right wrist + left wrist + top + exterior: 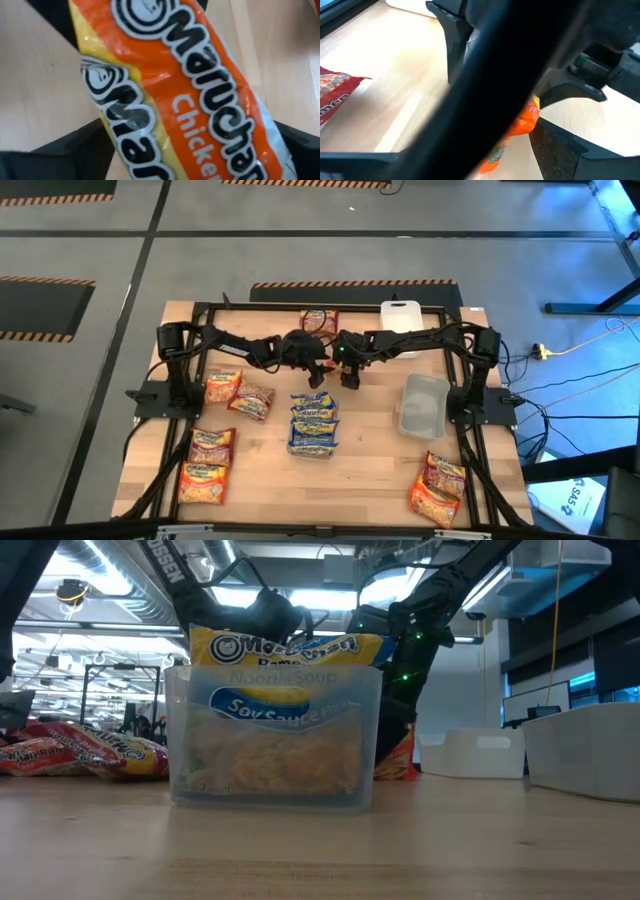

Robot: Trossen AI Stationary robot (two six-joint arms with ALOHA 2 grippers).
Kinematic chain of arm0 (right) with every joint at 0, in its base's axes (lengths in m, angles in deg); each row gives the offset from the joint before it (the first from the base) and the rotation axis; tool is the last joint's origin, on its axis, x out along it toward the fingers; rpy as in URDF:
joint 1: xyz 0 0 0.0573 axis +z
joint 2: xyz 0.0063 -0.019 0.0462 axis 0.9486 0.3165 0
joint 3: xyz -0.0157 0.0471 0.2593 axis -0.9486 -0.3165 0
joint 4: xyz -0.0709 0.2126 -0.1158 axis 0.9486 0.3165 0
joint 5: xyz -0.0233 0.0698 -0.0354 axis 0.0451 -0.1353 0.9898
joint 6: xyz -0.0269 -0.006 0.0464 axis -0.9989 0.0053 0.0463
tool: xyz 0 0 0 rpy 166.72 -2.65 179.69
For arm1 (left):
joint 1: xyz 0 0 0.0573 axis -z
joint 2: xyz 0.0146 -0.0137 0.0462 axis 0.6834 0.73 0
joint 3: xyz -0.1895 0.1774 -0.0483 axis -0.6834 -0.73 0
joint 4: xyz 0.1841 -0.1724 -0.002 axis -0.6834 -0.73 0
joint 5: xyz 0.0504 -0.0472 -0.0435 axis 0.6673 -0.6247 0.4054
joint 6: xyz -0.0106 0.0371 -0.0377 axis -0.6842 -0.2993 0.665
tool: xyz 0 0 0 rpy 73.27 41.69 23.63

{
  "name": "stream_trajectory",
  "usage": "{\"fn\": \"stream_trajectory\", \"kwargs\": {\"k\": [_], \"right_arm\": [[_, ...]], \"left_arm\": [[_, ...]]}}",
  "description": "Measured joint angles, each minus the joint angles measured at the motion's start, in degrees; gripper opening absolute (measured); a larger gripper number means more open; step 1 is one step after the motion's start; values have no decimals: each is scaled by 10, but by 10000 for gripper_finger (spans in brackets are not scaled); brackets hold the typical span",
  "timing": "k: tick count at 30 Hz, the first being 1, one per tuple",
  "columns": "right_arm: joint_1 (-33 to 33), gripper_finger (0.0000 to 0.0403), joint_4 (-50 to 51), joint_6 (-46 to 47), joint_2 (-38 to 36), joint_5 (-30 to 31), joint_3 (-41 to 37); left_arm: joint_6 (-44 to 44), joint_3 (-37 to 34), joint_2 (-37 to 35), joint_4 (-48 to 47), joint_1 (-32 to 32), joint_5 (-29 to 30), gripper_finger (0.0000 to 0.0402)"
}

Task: Sort Maruchan noodles
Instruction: Put the orange noodle pack into the gray bin

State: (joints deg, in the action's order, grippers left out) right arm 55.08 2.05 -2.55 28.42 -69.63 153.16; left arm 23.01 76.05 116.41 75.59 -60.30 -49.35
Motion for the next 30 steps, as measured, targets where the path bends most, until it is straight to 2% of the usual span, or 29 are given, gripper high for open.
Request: {"fn": "stream_trajectory", "kwargs": {"k": [3,10,13,16,21,25,30], "right_arm": [[0,311,0,-11,0,0,0],[0,171,2,-28,0,11,1],[1,138,-2,-28,0,27,2],[1,136,-2,-28,0,37,2],[0,157,8,-15,-21,37,1],[0,147,32,-12,-69,35,0],[4,133,94,4,-143,25,0]], "left_arm": [[-10,0,0,-5,0,-3,206],[-32,0,-31,-57,6,-4,206],[-32,1,-58,-99,11,5,206],[-39,1,-87,-154,22,28,206],[-38,-3,-148,-256,48,65,206],[-19,-40,-200,-260,76,73,206],[31,-116,-253,-207,118,107,206]]}}
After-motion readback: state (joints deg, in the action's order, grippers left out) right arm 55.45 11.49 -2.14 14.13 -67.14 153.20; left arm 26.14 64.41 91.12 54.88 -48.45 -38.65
